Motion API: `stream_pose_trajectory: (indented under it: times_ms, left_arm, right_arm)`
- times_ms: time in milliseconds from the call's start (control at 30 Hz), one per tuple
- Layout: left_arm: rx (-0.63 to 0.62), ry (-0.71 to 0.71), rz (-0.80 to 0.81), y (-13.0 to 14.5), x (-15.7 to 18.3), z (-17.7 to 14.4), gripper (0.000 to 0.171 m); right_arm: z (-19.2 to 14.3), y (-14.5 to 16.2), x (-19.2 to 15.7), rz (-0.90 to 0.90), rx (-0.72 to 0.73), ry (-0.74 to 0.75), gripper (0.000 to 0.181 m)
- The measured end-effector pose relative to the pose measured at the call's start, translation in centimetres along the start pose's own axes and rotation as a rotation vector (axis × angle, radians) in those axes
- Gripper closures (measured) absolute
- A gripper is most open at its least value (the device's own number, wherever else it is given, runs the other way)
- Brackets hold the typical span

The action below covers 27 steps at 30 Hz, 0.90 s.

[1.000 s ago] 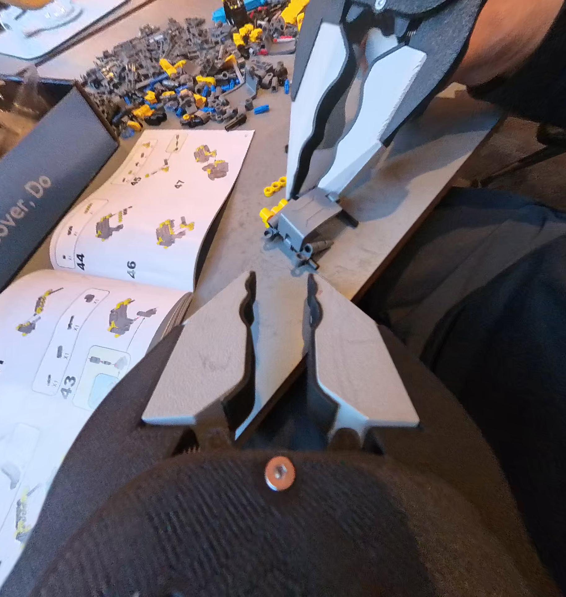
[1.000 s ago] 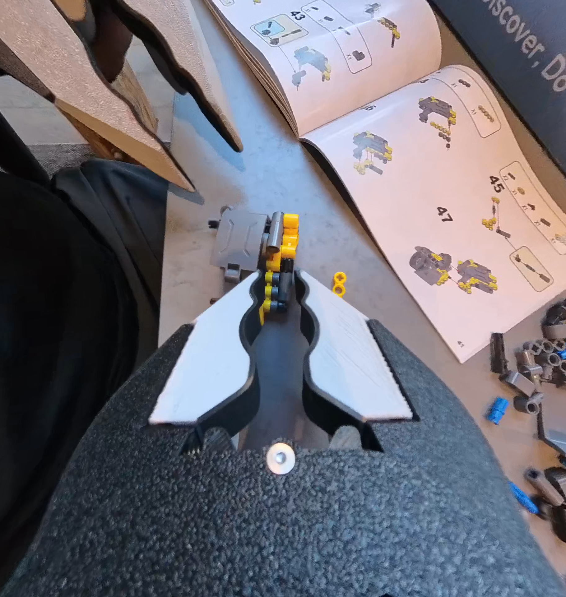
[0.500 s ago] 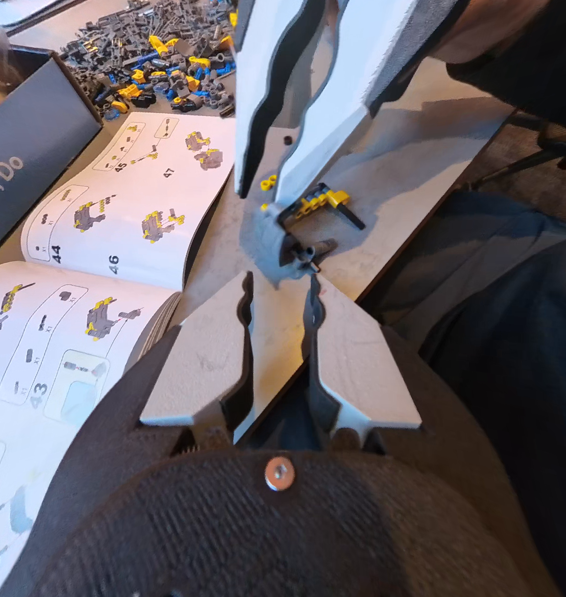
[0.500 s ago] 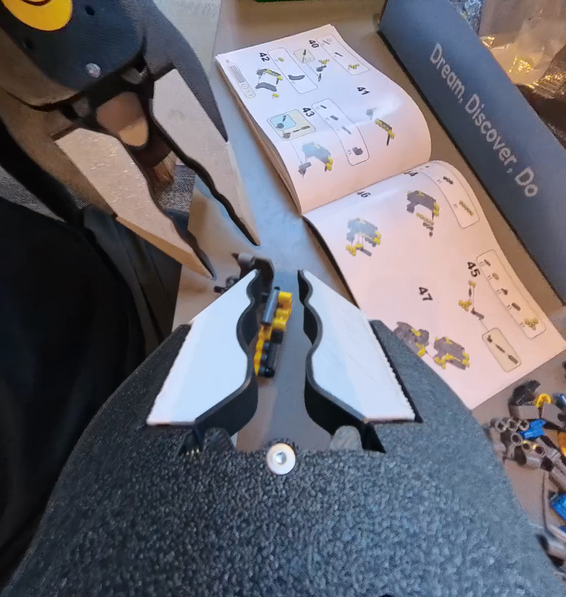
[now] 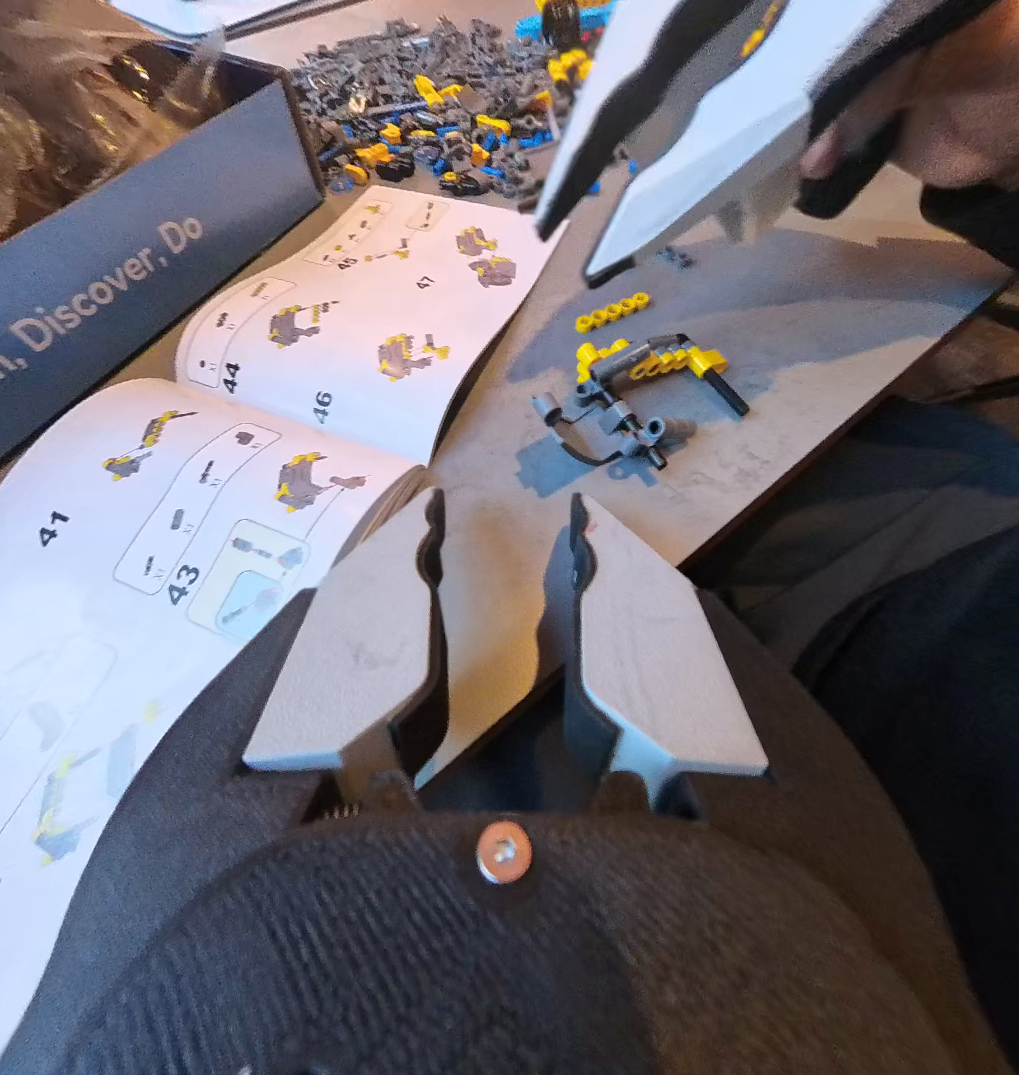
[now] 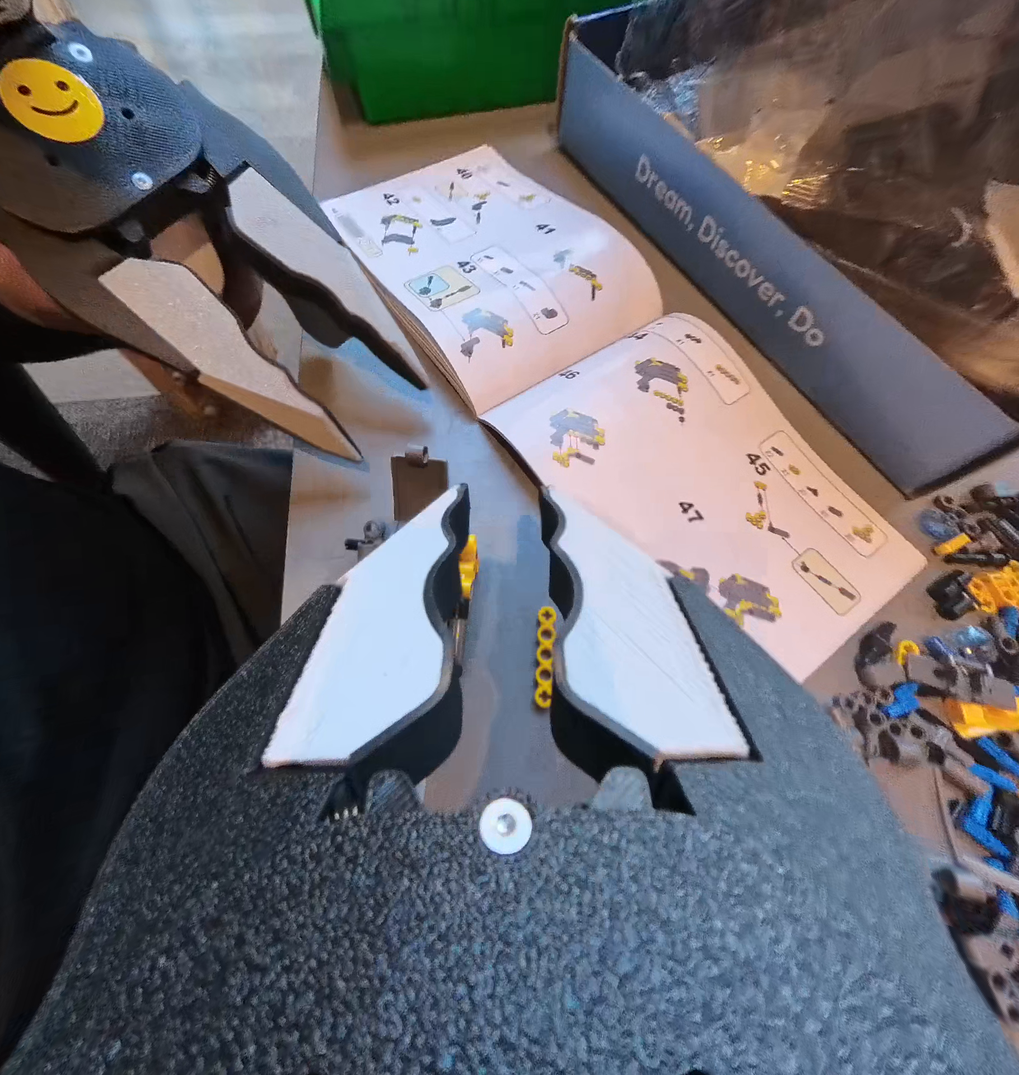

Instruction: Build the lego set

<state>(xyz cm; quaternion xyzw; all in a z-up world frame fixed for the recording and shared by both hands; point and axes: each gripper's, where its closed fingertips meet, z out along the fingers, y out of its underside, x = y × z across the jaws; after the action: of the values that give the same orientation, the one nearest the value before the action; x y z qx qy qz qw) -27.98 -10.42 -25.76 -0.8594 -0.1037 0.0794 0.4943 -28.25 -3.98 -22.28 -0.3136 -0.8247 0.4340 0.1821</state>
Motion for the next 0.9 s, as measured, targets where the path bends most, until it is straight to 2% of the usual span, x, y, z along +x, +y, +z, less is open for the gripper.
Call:
stream_pose_trajectory:
  times_ms: [200, 400, 633, 733, 900]
  left_arm:
    - [0.102, -0.002, 0.009, -1.6, 0.2, -0.8, 0.123]
    - [0.168, 0.086, 0.062, -3.1, 3.4, -0.7, 0.118]
    - [0.234, 0.183, 0.089, -3.9, 6.0, -1.2, 0.113]
    - [0.264, 0.22, 0.067, -4.3, 6.3, -1.4, 0.102]
    - [0.26, 0.223, 0.063, -4.3, 6.2, -1.6, 0.098]
  right_arm:
    - [-2.5, 1.6, 0.3, -0.011, 0.097, 0.105, 0.157]
    - [-3.6, 2.0, 0.6, -0.052, 0.178, 0.194, 0.15]
    - [-3.5, 2.2, 1.2, -0.04, 0.164, 0.231, 0.139]
    - [-3.6, 2.2, 1.6, -0.013, 0.169, 0.233, 0.132]
    - [-3.8, 2.1, 2.2, 0.043, 0.186, 0.229, 0.121]
